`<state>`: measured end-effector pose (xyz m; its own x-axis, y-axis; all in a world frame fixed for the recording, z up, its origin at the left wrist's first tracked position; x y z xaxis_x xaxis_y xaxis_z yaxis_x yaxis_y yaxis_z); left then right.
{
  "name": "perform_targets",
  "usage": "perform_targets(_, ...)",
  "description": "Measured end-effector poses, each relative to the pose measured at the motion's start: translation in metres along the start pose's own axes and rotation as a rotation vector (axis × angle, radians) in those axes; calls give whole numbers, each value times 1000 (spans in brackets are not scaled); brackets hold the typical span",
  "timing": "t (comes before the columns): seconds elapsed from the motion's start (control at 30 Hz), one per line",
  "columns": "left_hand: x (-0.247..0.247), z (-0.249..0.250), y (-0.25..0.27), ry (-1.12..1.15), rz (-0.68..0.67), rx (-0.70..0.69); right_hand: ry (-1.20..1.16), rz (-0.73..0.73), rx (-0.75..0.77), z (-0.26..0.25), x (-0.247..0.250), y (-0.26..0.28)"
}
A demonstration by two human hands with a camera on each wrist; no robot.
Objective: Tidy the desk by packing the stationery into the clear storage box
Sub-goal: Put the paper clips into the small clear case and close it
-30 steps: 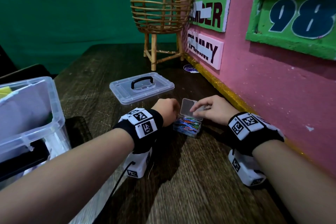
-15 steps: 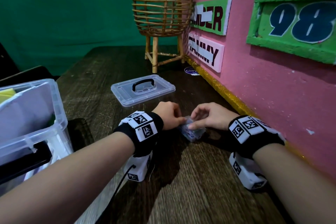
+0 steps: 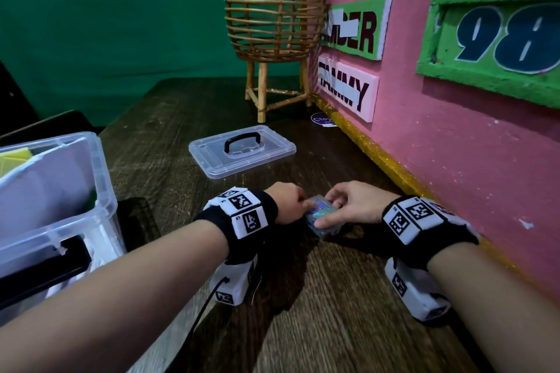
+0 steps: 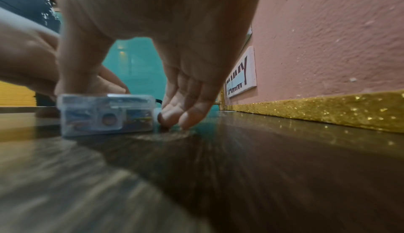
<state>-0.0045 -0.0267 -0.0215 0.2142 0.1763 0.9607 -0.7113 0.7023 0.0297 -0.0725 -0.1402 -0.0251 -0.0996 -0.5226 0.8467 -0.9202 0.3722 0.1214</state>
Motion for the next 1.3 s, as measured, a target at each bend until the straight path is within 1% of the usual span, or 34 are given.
perform_targets(0.1, 2, 0, 1, 5, 14, -11, 66, -16, -7, 2, 0, 1)
perform_targets(0.2, 4, 0, 3, 58, 29, -19, 54, -39, 3, 1, -1, 4)
perform_targets(0.27, 4, 1, 4, 118, 36, -59, 45, -54, 35, -4, -1, 6)
perform_targets(0.33, 5, 4, 7, 158, 5, -113, 102, -62, 82, -8, 0, 7)
perform_targets(0.4, 5, 7, 9, 149, -31, -161, 202, -43, 112, -8, 0, 7)
perform_targets(0.47, 7, 7, 8, 144, -5, -177, 207, 7, 97, -7, 3, 5)
perform_targets(0.57, 9, 7, 7, 92, 49, -200, 156, 48, 93, -7, 6, 5)
perform_targets(0.73, 10, 12, 9, 30, 91, -256, 187, 67, 114, -10, 7, 7)
perform_targets(0.8, 11, 15, 10, -3, 100, -299, 212, 64, 134, -13, 8, 8)
perform_targets(0.9, 12, 19, 11, -76, 92, -368, 228, 52, 137, -14, 8, 9)
perform_targets(1.03, 12, 24, 12, -184, 69, -421, 240, 39, 138, -15, 9, 8)
perform_targets(1.17, 8, 28, 12, -261, 60, -452, 253, 35, 140, -15, 9, 8)
perform_targets(1.3, 6, 26, 14, -271, 57, -460, 282, 25, 148, -15, 8, 11)
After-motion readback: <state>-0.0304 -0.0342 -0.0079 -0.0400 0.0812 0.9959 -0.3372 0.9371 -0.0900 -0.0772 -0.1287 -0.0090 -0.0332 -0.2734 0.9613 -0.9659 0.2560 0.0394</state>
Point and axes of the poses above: each hand's wrist, its own y-axis away from the middle knuckle, its own x-axis out of the back of the hand, z = x × y, the point moved 5 cm from there along -y, towards the middle knuckle, and after that the axes turned 12 degrees about z, right-handed, at the moved point
